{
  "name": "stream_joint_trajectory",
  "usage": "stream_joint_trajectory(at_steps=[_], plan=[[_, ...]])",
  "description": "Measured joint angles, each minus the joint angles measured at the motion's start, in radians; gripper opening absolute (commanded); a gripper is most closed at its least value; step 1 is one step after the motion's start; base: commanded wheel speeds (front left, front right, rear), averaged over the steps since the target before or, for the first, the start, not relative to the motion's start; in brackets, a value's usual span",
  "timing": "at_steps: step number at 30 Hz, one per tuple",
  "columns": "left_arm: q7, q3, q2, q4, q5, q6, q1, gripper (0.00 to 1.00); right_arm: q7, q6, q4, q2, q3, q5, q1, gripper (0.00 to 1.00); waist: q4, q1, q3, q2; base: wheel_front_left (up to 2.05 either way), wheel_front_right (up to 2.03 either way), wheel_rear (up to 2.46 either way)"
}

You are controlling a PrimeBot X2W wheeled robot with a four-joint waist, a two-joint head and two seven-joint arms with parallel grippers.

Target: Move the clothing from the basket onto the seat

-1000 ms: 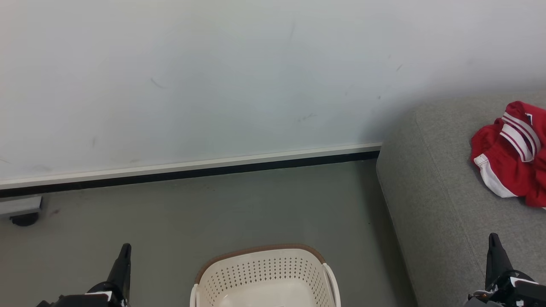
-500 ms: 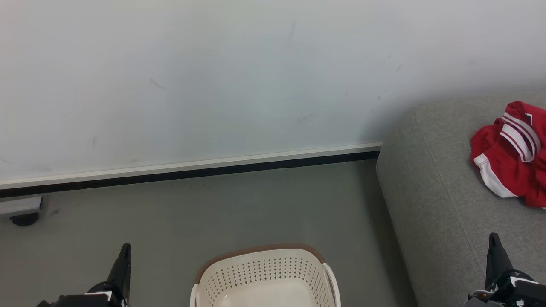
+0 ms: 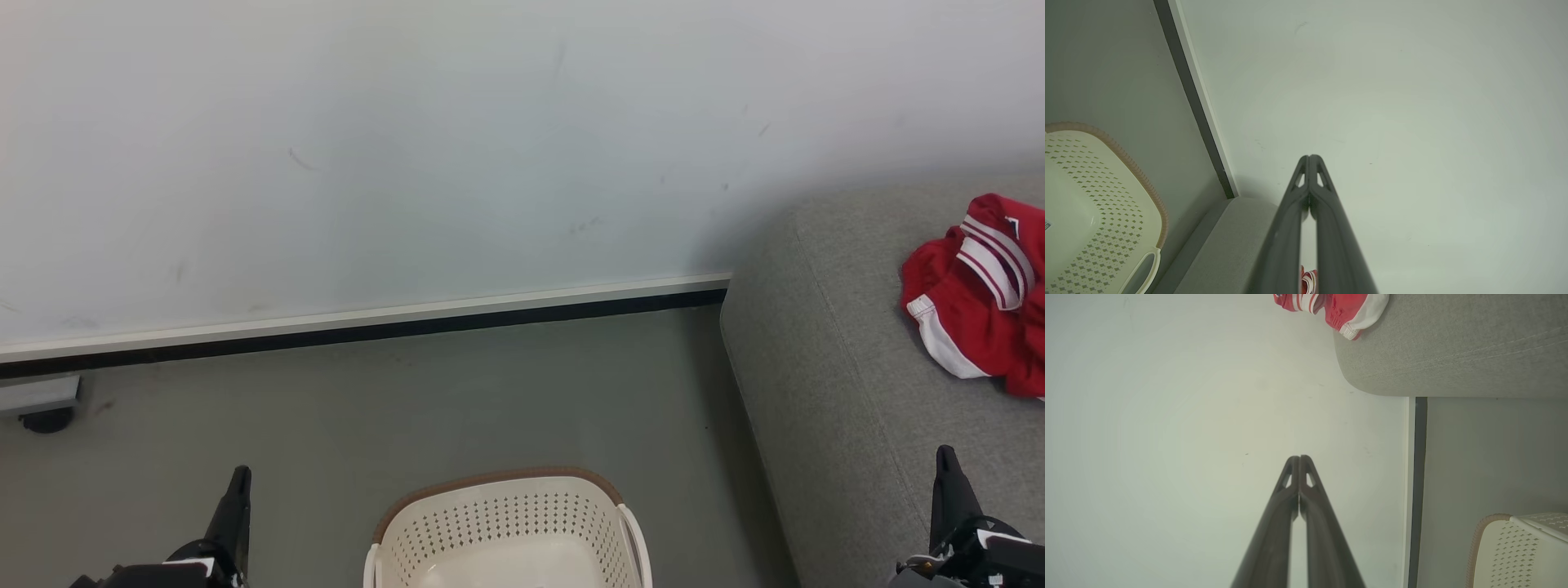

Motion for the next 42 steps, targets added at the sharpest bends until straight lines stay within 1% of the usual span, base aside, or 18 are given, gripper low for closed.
stream_joint_trajectory(at_steps=[42], plan=[[0.000, 0.000, 0.000, 0.000, 0.000, 0.000, 0.000, 0.00, -0.004, 0.000, -0.003, -0.006, 0.007, 0.010, 0.000, 0.00, 0.000, 0.0001, 0.000, 0.0000, 0.00, 0.00, 0.00]])
